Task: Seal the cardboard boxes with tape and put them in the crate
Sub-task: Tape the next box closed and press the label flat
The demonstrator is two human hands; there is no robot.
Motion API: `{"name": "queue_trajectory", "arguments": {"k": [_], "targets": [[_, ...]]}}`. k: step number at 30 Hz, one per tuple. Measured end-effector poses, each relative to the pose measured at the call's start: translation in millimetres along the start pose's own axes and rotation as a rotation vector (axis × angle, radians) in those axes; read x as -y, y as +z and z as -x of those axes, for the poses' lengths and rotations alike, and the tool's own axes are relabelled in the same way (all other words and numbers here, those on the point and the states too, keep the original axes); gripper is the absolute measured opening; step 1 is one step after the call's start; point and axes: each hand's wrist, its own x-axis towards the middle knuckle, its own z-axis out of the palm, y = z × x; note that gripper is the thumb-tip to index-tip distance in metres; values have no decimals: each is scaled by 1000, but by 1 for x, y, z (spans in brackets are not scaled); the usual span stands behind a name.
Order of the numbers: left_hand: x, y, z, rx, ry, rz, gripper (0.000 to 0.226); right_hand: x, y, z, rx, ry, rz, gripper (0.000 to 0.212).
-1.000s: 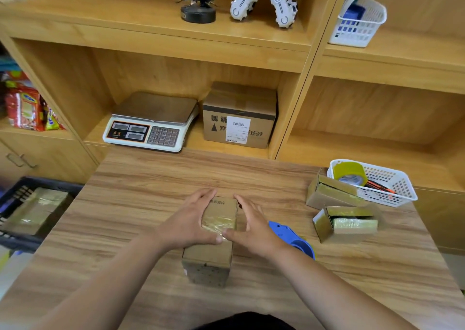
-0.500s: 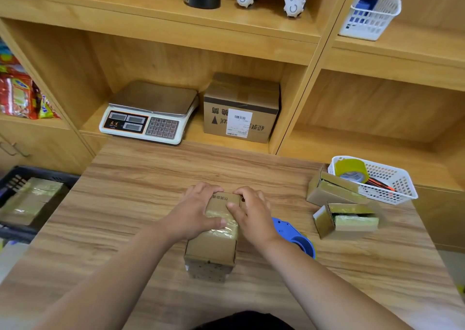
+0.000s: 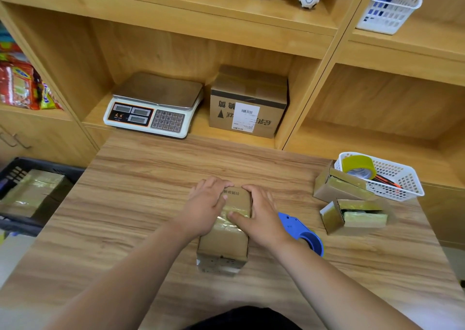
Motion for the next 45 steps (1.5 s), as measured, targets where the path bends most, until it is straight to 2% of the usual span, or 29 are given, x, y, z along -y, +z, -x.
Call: {"name": "queue_trajectory", "arguments": {"k": [4, 7, 9, 11, 12, 14, 19, 22, 24, 30, 36, 40, 43, 45], "targets": [[1, -1, 2, -1, 22, 21, 37, 3, 4, -4, -47, 17, 7, 51], [4, -6, 0, 81, 81, 19, 45, 4, 2, -4, -78, 31, 30, 48], [14, -15, -2, 222, 131, 43, 64, 4, 4, -3, -71, 43, 25, 47], [24, -25, -3, 354, 141, 69, 97, 4, 7, -2, -61, 59, 5, 48], [27, -28, -2, 382, 126, 90, 110, 4, 8, -1, -60, 60, 2, 49], [29, -29, 0, 375, 75, 152, 120, 6, 7, -1, -58, 62, 16, 52], [30, -24, 0, 282, 86, 177, 91, 10, 2, 0, 43, 65, 77, 62], [33, -20, 0, 222, 93, 197, 74, 10, 0, 1, 177, 67, 156, 93], [33, -16, 0, 163, 106, 197, 63, 11, 1, 2, 206, 89, 172, 105], [34, -5, 1, 71, 89, 225, 45, 16, 7, -1, 69, 101, 207, 85], [35, -1, 1, 33, 75, 258, 38, 18, 12, -4, 57, 142, 271, 77], [33, 1, 0, 8, 63, 272, 36, 23, 18, -7, -59, 188, 219, 53], [34, 2, 0, 3, 67, 271, 36, 24, 18, -9, -15, 194, 257, 57], [34, 2, 1, 0, 67, 283, 35, 23, 18, -7, 19, 202, 291, 73]]}}
